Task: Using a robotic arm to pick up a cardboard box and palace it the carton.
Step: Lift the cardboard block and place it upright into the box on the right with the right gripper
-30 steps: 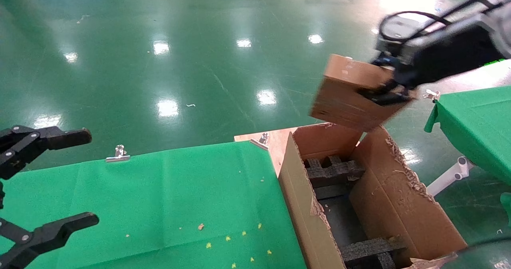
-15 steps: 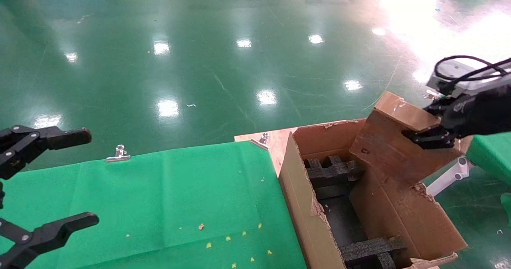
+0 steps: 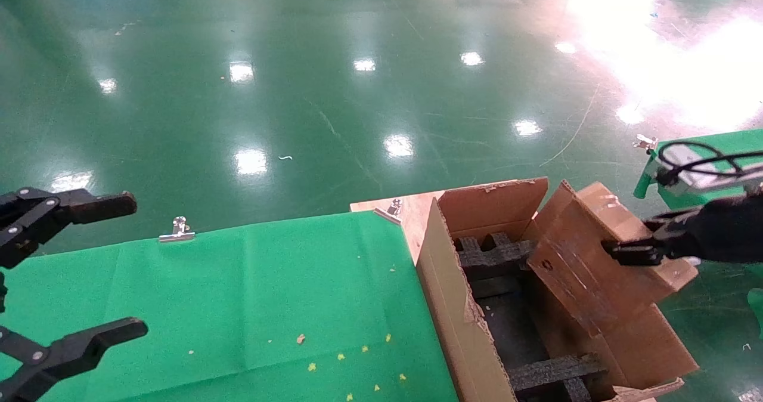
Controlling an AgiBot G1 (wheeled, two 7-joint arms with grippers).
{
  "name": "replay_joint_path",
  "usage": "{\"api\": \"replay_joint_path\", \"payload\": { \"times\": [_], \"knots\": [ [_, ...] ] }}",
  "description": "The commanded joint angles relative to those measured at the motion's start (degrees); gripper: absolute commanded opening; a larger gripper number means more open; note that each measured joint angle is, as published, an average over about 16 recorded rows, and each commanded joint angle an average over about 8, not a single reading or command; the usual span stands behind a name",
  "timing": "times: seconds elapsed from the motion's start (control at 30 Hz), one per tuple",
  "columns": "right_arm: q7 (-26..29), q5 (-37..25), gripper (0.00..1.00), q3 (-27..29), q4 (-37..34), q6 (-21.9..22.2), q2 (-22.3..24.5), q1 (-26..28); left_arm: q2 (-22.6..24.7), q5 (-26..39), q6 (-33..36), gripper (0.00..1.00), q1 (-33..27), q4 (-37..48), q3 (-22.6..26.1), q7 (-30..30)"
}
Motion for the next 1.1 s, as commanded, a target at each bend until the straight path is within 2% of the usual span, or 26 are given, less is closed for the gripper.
{"api": "replay_joint_path", "payload": {
  "times": [0.03, 0.4, 0.57, 0.83, 1.1],
  "knots": [
    [2.2, -0.1, 0.00, -0.8, 1.1, 2.1, 0.8, -1.7, 0.0, 0.0, 0.0, 1.00, 0.0, 0.0, 0.0, 0.0],
    [10.2, -1.5, 0.00, -4.5, 2.8, 14.6, 1.4, -8.5, 0.0, 0.0, 0.0, 1.00, 0.0, 0.0, 0.0, 0.0],
    [14.5, -3.3, 0.00, -5.6, 3.3, 18.1, 0.2, -10.2, 0.0, 0.0, 0.0, 1.00, 0.0, 0.0, 0.0, 0.0],
    [23.0, -8.3, 0.00, -6.6, 3.5, 19.3, -3.2, -10.9, 0.0, 0.0, 0.0, 1.00, 0.0, 0.0, 0.0, 0.0],
    [31.2, -13.2, 0.00, -7.4, 3.9, 16.7, -5.3, -10.6, 0.0, 0.0, 0.0, 1.00, 0.0, 0.0, 0.0, 0.0]
  ]
}}
